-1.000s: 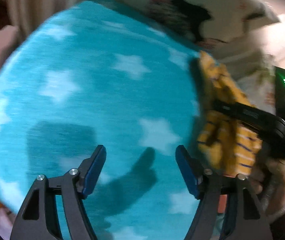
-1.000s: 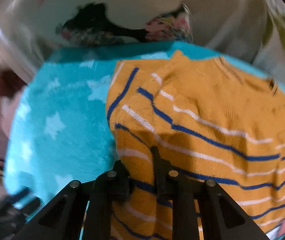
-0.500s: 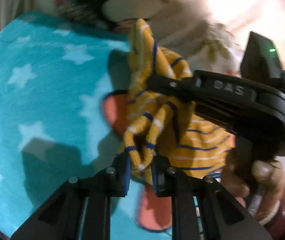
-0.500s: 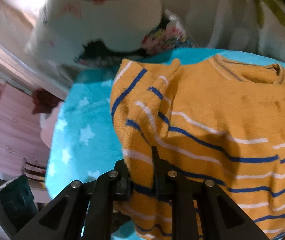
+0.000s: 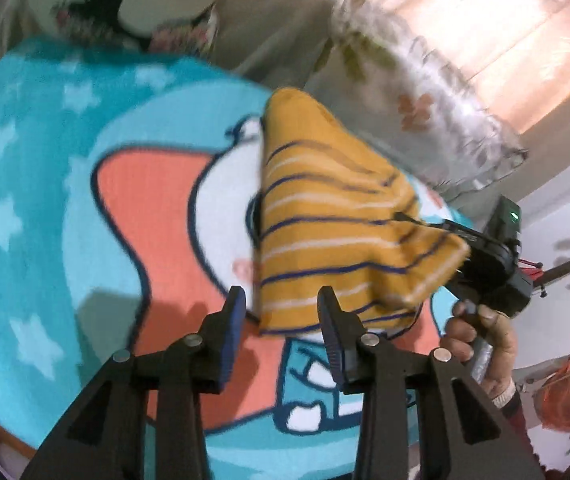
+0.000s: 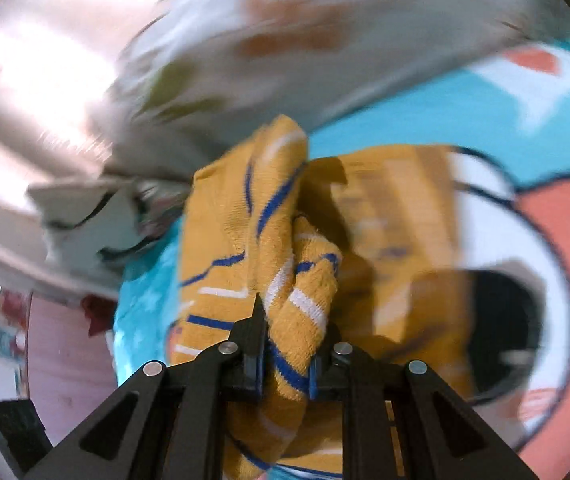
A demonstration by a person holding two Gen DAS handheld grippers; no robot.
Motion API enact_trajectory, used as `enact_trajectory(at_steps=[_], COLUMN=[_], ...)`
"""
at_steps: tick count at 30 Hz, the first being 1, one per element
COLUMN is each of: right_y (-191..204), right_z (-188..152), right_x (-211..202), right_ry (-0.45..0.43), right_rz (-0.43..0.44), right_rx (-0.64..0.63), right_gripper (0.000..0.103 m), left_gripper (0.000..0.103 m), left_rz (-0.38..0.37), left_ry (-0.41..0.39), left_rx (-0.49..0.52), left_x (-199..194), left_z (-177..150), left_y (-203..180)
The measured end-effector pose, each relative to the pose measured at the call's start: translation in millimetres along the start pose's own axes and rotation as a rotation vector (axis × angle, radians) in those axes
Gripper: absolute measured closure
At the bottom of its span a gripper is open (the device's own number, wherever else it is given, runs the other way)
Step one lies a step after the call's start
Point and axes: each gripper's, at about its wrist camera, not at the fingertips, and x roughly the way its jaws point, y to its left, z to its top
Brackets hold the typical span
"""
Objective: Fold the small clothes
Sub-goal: 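Fold the hem toward the collar with the right gripper while the left gripper holds the bundle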
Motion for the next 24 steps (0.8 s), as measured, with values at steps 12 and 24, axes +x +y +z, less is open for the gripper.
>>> enact_trajectory(at_steps=[12,24], right_y=[-7.1,30.5], right_z=[1.9,-48.2], right_x=[-51.3,-17.8], right_ry=[-0.007,0.123], right_rz=[0.08,-0.101], right_rx=[-0.074,-0.218], right_gripper=[0.053,0.092], left_gripper=[0.067,0.066], left_rz=[0.068,0.116], left_ry=[-0.003,-0.017], left_rx=[-0.023,-0.023], left_x=[8.8,3.0], left_z=[-23.2,-27.0], left_y=[-16.9,-20.2])
